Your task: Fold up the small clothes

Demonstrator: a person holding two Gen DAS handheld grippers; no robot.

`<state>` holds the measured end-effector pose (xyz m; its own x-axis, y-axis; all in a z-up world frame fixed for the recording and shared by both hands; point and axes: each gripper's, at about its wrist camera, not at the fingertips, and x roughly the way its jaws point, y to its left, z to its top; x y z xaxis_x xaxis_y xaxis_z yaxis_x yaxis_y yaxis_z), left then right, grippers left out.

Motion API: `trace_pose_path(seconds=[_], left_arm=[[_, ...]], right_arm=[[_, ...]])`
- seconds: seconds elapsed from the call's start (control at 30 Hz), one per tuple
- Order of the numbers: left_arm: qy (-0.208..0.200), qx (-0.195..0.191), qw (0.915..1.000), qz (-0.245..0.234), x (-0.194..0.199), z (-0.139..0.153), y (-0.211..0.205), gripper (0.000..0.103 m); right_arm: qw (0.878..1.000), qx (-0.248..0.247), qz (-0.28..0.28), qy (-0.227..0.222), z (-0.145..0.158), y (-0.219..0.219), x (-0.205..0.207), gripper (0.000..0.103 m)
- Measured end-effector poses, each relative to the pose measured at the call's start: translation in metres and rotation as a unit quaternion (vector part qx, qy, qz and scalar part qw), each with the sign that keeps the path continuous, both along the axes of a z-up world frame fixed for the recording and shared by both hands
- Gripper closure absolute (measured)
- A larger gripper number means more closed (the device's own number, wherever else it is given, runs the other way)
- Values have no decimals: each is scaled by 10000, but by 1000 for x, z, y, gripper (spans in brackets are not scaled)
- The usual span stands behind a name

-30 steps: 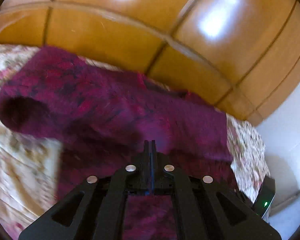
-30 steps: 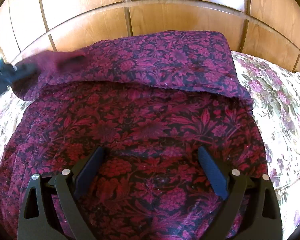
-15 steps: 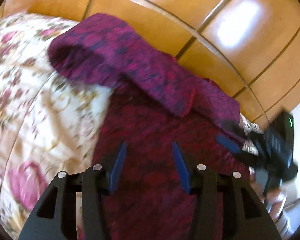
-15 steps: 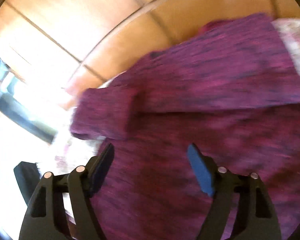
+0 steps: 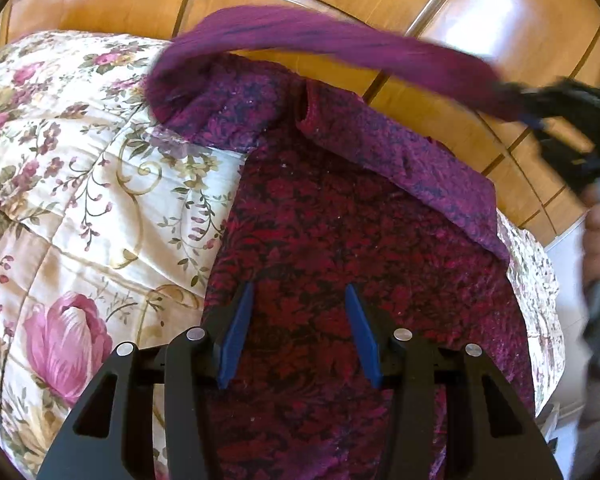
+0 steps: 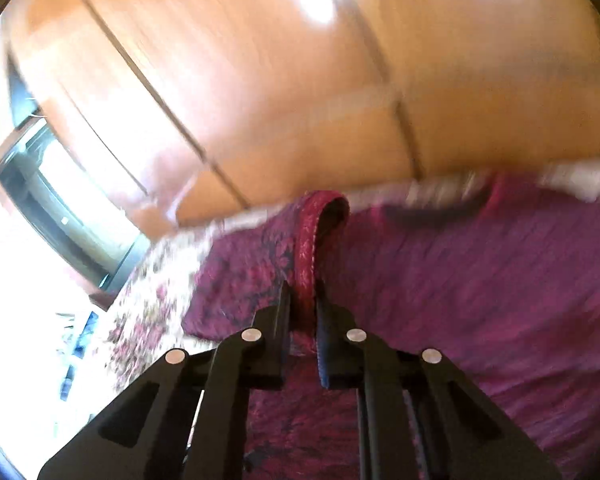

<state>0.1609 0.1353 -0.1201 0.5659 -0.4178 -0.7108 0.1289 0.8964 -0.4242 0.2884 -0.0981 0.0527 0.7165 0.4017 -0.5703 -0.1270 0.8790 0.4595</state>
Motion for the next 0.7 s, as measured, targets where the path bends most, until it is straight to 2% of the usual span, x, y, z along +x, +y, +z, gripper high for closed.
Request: trace_pose_path(seconds=[0.1, 0.17, 0.23, 0.33, 0.43, 0.5, 0.53, 0.6, 0.7], left_arm=[[-37, 101, 9999, 2, -1, 0, -3, 56], [-41, 136, 9999, 4, 0, -1, -5, 56], [-36, 172, 9998, 1, 0, -2, -6, 56], [-34, 250, 9997, -25, 0, -2, -8, 56], [8, 325, 9995, -50, 2, -1, -9, 56], [64, 263, 9996, -58, 4, 5, -8, 56], [41, 197, 9998, -78, 7, 11, -7, 56], [-132, 156, 9998, -68, 14, 28, -5, 56], [-461, 88, 9989, -65, 33, 54, -6, 56]], right_arm=[[9981, -303, -510, -161, 18, -52, -13, 94], [9949, -464, -901, -8, 10, -86, -15, 94], [9910, -527, -1205, 242, -6, -111, -17, 95], [9801, -527, -1715, 848, -48, -153, -14, 95], [9720, -373, -1900, 1332, -84, -173, -13, 96], [9699, -276, -1896, 1503, -101, -175, -14, 94], [9695, -207, -1914, 1517, -105, -176, -16, 90], [9674, -183, -2066, 1451, -103, -181, -32, 61], [9712, -360, -2049, 1160, -84, -174, -39, 55]])
